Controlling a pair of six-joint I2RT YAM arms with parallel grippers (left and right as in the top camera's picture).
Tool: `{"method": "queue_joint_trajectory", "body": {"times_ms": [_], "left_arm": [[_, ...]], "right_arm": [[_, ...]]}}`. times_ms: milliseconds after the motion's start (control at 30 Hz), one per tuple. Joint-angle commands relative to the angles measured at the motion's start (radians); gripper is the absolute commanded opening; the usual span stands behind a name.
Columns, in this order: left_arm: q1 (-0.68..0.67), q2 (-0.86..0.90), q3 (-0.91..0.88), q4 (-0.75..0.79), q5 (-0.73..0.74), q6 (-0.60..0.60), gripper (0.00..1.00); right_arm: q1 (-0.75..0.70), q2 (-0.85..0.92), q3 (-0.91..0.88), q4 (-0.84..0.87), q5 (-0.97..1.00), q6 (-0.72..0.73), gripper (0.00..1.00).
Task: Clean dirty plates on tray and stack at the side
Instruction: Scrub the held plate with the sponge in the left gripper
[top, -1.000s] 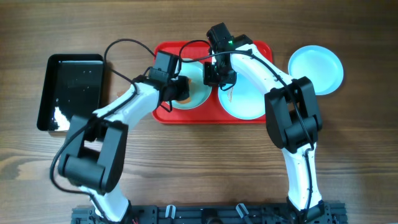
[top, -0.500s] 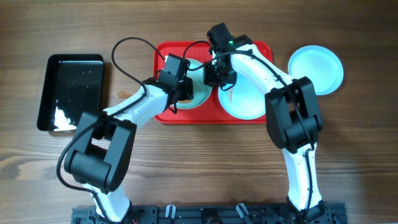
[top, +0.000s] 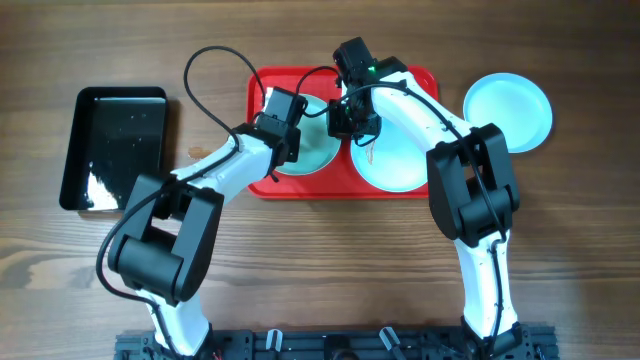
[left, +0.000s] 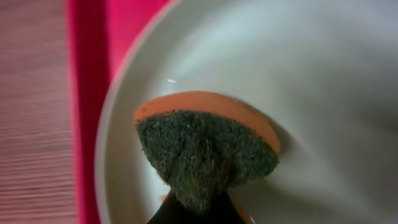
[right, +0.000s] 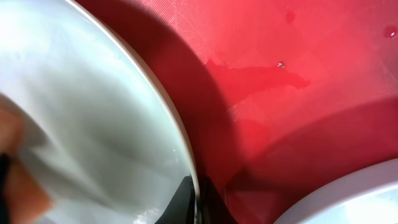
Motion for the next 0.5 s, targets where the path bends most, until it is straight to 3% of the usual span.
{"method": "queue_joint_trajectory", "body": {"times_ms": [0, 167, 333, 467], "left_arm": [[0.025, 0.047, -0.001, -0.016, -0.185, 0.065, 0.04], [0.008, -0.002, 0.055, -0.016, -0.142, 0.061, 0.04], [-0.017, -0.084, 0.078, 0.016, 0.119, 0.047, 0.04], [-0.019, -0.09, 0.077, 0.025, 0.248, -0.072, 0.04]], "right_arm": [[0.007, 0.032, -0.04, -0.005, 0.09, -0.002, 0.04], [0.007, 0.032, -0.04, -0.004, 0.094, -0.001, 0.04], [0.008, 0.032, -0.04, -0.005, 0.093, 0.0, 0.05], [0.008, 0.032, -0.04, -0.004, 0.093, 0.0, 0.04]]}}
